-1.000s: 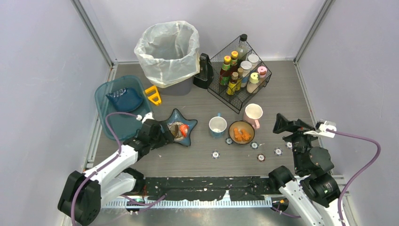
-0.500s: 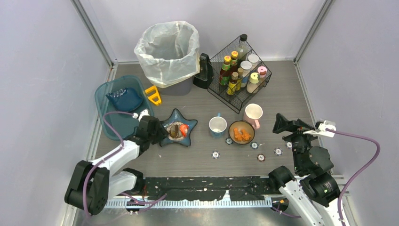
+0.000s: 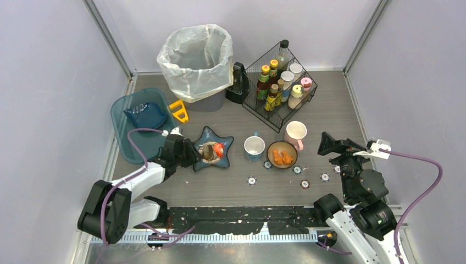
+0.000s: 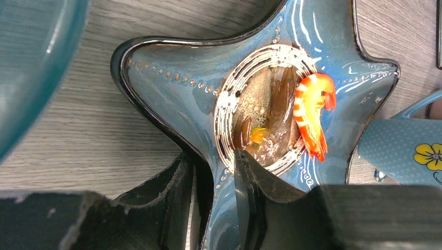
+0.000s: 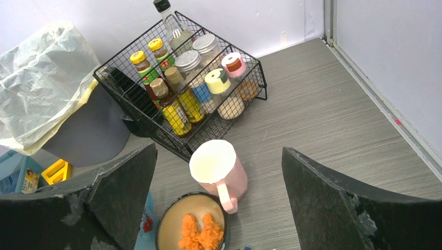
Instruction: Clear the kitchen counter
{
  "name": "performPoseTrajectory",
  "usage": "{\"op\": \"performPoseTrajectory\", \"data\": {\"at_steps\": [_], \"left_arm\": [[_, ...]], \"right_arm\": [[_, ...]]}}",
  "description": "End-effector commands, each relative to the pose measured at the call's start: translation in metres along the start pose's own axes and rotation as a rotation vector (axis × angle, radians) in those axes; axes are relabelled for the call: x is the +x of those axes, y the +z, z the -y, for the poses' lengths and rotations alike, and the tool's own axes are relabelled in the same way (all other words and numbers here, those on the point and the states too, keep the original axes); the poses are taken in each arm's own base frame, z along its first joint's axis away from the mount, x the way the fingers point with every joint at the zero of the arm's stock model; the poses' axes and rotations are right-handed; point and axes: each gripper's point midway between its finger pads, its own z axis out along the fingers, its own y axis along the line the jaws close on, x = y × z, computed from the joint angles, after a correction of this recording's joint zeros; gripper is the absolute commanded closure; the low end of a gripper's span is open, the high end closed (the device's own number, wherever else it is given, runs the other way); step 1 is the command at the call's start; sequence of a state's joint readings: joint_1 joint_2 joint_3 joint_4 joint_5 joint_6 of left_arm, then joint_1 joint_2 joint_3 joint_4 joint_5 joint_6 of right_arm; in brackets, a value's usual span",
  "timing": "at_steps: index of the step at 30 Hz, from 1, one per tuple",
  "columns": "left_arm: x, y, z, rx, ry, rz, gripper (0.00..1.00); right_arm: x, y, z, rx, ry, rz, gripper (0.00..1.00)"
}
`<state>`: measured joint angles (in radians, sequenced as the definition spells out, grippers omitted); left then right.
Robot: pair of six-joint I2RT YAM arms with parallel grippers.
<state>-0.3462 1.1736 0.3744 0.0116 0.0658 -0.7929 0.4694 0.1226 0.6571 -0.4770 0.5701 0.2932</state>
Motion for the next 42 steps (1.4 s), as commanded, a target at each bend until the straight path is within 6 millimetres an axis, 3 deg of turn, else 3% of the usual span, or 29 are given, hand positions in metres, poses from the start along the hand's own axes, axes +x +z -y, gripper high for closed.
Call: {"op": "performPoseTrajectory", "data": {"at_steps": [1, 4, 10, 15, 20, 29, 35, 42], "left_arm": [[0.009, 0.003, 0.005, 0.036, 0.016, -0.028, 0.65], [0.011, 0.005, 0.006, 0.045, 0.018, -0.039, 0.68], [0.009, -0.002, 0.019, 0.100, 0.022, -0.027, 1.00], [-0.009, -0.022, 0.044, 0.169, 0.024, 0.017, 1.00], [-0.034, -0.060, 0.066, 0.185, 0.031, 0.060, 1.00], [-0.094, -0.154, 0.108, 0.188, 0.098, 0.185, 1.00], [-0.129, -0.204, 0.138, 0.184, 0.108, 0.194, 1.00], [-0.197, -0.254, 0.178, 0.181, 0.120, 0.306, 1.00]], "right_arm": [[-0.007, 0.004, -0.006, -0.012, 0.013, 0.020, 0.05], [-0.006, 0.004, -0.006, -0.012, 0.012, 0.019, 0.05], [-0.007, 0.004, -0.005, -0.012, 0.016, 0.024, 0.05], [-0.007, 0.003, -0.005, -0.010, 0.016, 0.026, 0.05], [-0.007, 0.003, -0.004, -0.008, 0.016, 0.027, 0.05], [-0.007, 0.004, -0.004, -0.006, 0.015, 0.026, 0.05], [-0.007, 0.004, -0.004, -0.005, 0.014, 0.026, 0.05], [-0.008, 0.003, -0.003, 0.000, 0.012, 0.029, 0.05]]}}
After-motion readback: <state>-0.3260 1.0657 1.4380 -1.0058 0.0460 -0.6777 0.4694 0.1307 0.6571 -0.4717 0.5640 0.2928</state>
